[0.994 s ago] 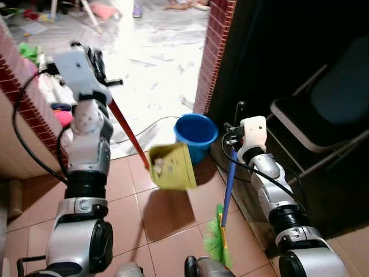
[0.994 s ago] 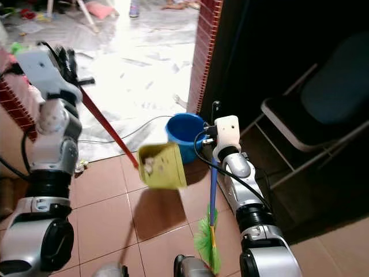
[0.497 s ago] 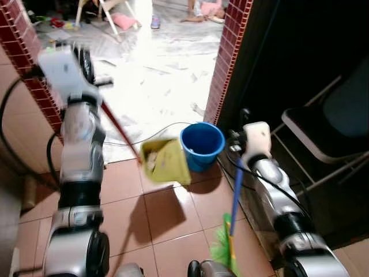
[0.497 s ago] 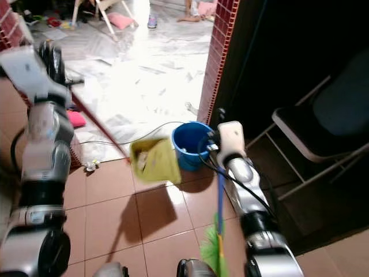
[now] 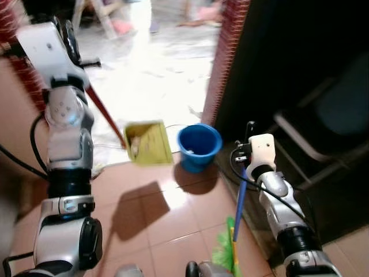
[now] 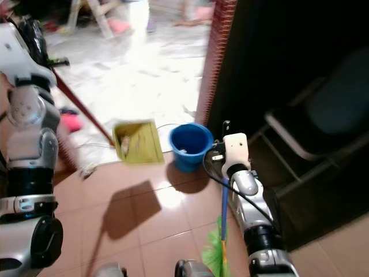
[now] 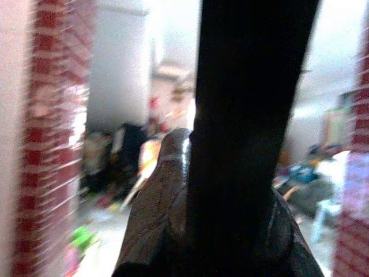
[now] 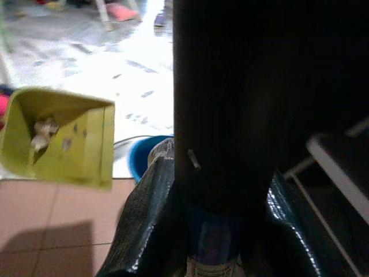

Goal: Sweep floor

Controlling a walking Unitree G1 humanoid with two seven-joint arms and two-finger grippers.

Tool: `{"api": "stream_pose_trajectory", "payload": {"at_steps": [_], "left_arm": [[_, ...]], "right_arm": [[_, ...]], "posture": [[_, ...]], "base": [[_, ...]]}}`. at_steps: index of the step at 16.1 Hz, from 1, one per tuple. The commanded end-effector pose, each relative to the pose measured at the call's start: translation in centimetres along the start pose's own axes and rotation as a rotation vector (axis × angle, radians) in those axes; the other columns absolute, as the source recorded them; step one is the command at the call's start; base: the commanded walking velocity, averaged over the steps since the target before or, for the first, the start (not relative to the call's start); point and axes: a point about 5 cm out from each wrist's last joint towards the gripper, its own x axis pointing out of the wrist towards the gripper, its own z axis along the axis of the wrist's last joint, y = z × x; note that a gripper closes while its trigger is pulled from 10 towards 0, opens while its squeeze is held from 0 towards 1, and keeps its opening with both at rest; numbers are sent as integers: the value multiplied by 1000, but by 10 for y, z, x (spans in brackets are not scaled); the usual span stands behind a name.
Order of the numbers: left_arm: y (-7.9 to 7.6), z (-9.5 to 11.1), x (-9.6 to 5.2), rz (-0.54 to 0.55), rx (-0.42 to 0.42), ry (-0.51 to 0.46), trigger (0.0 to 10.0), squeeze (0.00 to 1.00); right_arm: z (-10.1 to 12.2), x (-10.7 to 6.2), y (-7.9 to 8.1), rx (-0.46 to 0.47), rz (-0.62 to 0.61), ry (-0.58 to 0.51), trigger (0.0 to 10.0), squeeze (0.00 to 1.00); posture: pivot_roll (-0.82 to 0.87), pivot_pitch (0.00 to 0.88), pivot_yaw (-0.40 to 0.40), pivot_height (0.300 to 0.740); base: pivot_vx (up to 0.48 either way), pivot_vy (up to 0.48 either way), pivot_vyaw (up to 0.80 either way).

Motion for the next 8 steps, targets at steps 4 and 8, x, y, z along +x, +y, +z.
{"api": "stream_pose_trajectory", "payload": {"at_steps": [4,8], "left_arm": [[-23,24,10,-49,-67,-99,10000,0],[-27,23,11,-51,-72,-102,10000,0]], "right_arm": [[-8,-7,-2,-7,1,49,10000,0],[-6,-11,-2,0,24,56,10000,0]], "posture": [[-31,0,-15,740],[-39,0,-25,740]], "base": [[357,0,-200],[397,0,0]]}}
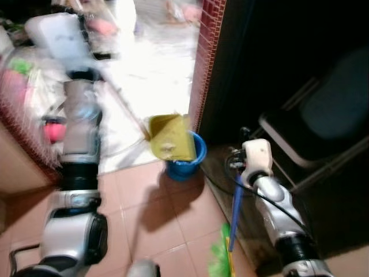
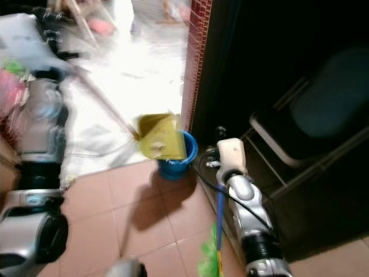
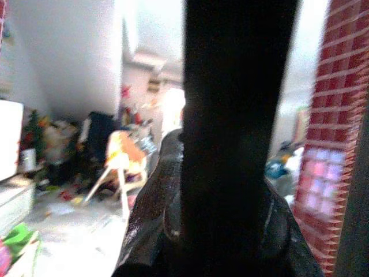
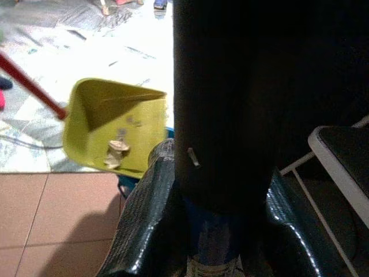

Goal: Sweep floor

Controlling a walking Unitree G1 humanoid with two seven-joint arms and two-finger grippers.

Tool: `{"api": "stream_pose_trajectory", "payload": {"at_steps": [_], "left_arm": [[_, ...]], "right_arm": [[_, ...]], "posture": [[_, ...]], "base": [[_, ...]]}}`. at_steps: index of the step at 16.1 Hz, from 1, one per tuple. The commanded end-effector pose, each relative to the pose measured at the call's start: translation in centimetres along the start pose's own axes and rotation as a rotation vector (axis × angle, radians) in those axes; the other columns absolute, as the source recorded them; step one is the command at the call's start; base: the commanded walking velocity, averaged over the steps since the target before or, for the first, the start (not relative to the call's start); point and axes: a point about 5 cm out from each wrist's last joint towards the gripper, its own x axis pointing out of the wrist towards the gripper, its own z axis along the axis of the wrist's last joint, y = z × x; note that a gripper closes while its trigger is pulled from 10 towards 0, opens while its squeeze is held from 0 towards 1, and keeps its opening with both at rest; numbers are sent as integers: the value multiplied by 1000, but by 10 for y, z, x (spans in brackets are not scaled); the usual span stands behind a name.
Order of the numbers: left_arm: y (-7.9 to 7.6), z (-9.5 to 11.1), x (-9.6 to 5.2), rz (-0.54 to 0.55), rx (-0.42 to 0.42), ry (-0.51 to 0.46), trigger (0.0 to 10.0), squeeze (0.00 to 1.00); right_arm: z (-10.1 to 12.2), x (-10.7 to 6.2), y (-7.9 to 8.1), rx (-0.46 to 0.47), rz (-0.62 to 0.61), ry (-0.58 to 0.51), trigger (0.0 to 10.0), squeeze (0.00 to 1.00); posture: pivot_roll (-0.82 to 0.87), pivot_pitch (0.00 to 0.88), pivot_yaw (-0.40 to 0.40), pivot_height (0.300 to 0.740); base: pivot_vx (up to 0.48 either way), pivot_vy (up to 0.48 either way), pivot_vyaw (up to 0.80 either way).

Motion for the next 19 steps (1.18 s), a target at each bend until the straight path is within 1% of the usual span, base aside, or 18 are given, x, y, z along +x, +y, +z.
{"api": "stream_pose_trajectory", "payload": {"at_steps": [1,4,7,9,12,14,16,17,19], "left_arm": [[-15,23,6,-40,-31,-111,10000,0],[-13,21,6,-40,-21,-110,10000,0],[-16,19,7,-41,-29,-102,10000,0],[-16,19,7,-34,-2,-112,10000,0],[-16,17,8,-19,5,-110,10000,0],[-19,14,7,-12,11,-109,10000,0],[-22,12,6,-5,3,-108,10000,0],[-25,13,5,-13,20,-122,10000,0],[-30,11,2,-21,30,-132,10000,0]], "right_arm": [[-4,-4,-13,-12,-29,27,10000,0],[-3,-5,-9,-28,-5,20,10000,0],[-1,-5,-9,-22,3,26,10000,0],[0,-5,-8,-18,8,27,10000,0],[0,-5,-8,-15,11,26,10000,0],[0,-5,-8,-13,14,26,10000,0],[1,-6,-8,-13,16,27,10000,0],[1,-6,-8,-14,18,27,10000,0],[3,-7,-9,-15,20,25,10000,0]], "posture": [[-37,0,-26,740],[-37,0,-28,740],[-40,0,-28,740],[-42,0,-27,740],[-43,0,-27,740],[-44,0,-28,740],[-48,0,-30,740],[-49,0,-32,740],[-52,0,-34,740]], "base": [[382,289,0],[363,315,0],[363,315,0],[343,336,0],[309,367,0],[324,309,0],[135,0,0],[0,0,0],[0,0,0]]}}
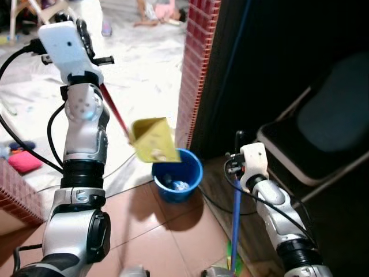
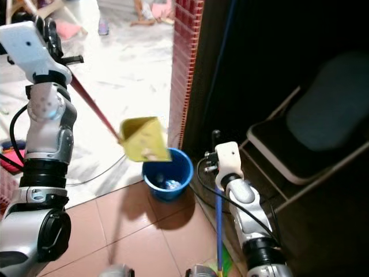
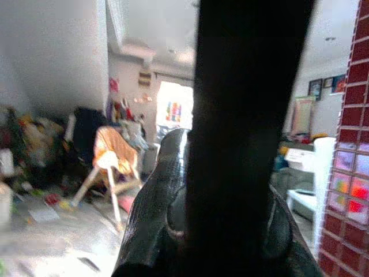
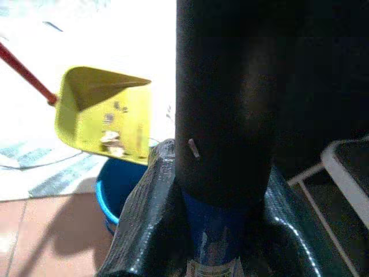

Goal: Sweep floor

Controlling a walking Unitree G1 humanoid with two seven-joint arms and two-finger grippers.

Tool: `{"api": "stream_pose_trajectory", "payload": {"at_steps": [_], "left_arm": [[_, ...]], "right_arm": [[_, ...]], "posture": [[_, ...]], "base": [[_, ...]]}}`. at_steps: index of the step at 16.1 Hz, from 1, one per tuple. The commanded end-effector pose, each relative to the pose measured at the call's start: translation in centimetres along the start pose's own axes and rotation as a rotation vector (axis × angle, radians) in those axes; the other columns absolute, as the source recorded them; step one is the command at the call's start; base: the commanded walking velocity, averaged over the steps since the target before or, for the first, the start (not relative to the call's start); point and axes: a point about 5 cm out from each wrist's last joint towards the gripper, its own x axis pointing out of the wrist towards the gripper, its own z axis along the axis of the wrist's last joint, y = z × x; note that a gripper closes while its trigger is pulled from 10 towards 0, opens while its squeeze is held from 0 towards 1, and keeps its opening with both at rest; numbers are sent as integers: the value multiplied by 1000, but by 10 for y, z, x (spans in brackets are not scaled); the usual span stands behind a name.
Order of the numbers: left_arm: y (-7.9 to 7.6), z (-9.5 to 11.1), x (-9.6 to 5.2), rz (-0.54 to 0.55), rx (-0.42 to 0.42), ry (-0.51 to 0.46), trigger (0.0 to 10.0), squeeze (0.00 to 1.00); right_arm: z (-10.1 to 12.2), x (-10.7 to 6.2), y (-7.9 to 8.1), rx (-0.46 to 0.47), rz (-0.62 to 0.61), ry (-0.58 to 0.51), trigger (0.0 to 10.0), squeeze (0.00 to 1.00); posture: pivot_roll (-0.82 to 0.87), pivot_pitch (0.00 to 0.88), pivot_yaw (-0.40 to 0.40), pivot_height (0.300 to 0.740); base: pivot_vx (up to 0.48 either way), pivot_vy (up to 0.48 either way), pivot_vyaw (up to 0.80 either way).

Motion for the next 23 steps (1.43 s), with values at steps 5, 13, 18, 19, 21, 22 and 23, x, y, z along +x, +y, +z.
{"api": "stream_pose_trajectory", "payload": {"at_steps": [5,13,18,19,21,22,23], "left_arm": [[-32,23,-3,-48,-55,-151,10000,0],[-74,12,-28,-201,-73,-188,10000,0],[-110,6,-55,-415,-99,-224,10000,0],[-116,2,-64,-471,-100,-217,10000,0],[-127,0,-81,-592,-87,-241,10000,0],[-130,-1,-85,-619,-93,-241,10000,0],[-133,-1,-89,-647,-90,-252,10000,0]], "right_arm": [[10,-4,-11,-27,-39,-39,10000,0],[16,-19,-19,-41,-104,-97,10000,0],[20,-21,-15,-20,-126,-131,10000,0],[21,-21,-13,-20,-124,-141,10000,0],[23,-21,-12,-16,-123,-157,10000,0],[24,-21,-12,-16,-121,-163,10000,0],[24,-21,-12,-17,-122,-163,10000,0]], "posture": [[-73,0,-34,740],[-150,0,27,740],[-150,0,60,740],[-148,0,64,740],[-145,0,67,740],[-144,0,66,740],[-144,0,66,740]], "base": [[0,0,0],[0,0,0],[0,0,0],[0,0,0],[0,0,0],[0,0,0],[0,0,0]]}}
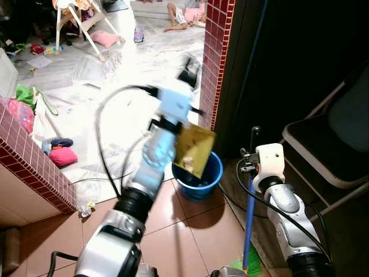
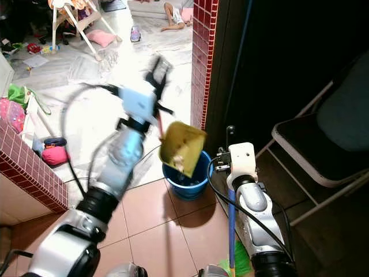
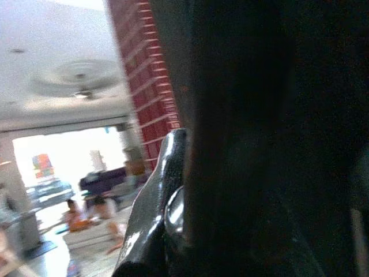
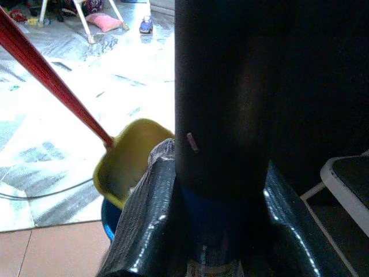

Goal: Sweep floor

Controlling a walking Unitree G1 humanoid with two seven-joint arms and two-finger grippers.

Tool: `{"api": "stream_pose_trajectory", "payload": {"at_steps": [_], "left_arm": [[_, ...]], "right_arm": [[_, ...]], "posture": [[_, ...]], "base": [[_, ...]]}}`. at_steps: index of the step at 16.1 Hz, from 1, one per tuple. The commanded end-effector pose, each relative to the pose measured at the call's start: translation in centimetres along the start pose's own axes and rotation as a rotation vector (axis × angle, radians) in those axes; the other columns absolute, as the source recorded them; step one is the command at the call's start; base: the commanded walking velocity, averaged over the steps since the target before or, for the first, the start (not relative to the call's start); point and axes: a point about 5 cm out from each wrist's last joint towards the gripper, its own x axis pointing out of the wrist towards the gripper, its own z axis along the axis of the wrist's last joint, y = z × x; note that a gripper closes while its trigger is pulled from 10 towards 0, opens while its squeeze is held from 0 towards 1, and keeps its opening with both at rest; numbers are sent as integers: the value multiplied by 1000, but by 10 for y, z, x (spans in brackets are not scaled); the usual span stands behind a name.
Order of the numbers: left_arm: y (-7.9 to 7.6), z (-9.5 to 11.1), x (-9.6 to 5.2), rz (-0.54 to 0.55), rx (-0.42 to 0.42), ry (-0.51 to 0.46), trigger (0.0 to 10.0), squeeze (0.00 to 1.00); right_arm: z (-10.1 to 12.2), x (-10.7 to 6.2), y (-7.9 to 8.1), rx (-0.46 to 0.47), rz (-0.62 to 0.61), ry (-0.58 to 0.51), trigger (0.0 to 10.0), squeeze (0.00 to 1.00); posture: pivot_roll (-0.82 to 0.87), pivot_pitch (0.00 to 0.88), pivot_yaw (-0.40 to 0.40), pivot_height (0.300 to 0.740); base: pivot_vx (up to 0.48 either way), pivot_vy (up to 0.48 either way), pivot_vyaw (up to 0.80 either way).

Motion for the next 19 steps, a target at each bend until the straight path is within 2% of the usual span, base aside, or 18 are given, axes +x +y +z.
{"api": "stream_pose_trajectory", "payload": {"at_steps": [1,5,7,9,13,14,15,16,19], "left_arm": [[-10,20,5,-76,20,-138,10000,0],[-48,22,-17,-367,56,-220,10000,0],[-54,20,-23,-445,85,-236,10000,0],[-49,20,-20,-431,107,-242,10000,0],[-28,35,-1,-379,218,-315,10000,0],[-36,36,-6,-435,231,-336,10000,0],[-49,36,-18,-513,226,-353,10000,0],[-57,35,-27,-547,211,-355,10000,0],[-52,31,-25,-511,207,-320,10000,0]], "right_arm": [[16,2,1,-7,5,-77,10000,0],[18,3,1,-19,18,-94,10000,0],[19,4,1,-26,23,-101,10000,0],[21,4,1,-37,25,-113,10000,0],[21,4,-1,-55,36,-116,10000,0],[20,4,-1,-59,42,-116,10000,0],[21,5,-1,-63,46,-116,10000,0],[21,6,0,-69,51,-119,10000,0],[21,6,-2,-76,50,-119,10000,0]], "posture": [[-143,0,65,740],[-135,0,51,740],[-134,0,49,740],[-139,0,44,740],[-130,0,28,740],[-123,0,17,740],[-121,0,15,740],[-125,0,14,740],[-124,0,8,740]], "base": [[0,0,0],[0,0,0],[0,0,0],[0,0,0],[0,0,0],[0,0,0],[0,0,0],[0,0,0],[0,0,0]]}}
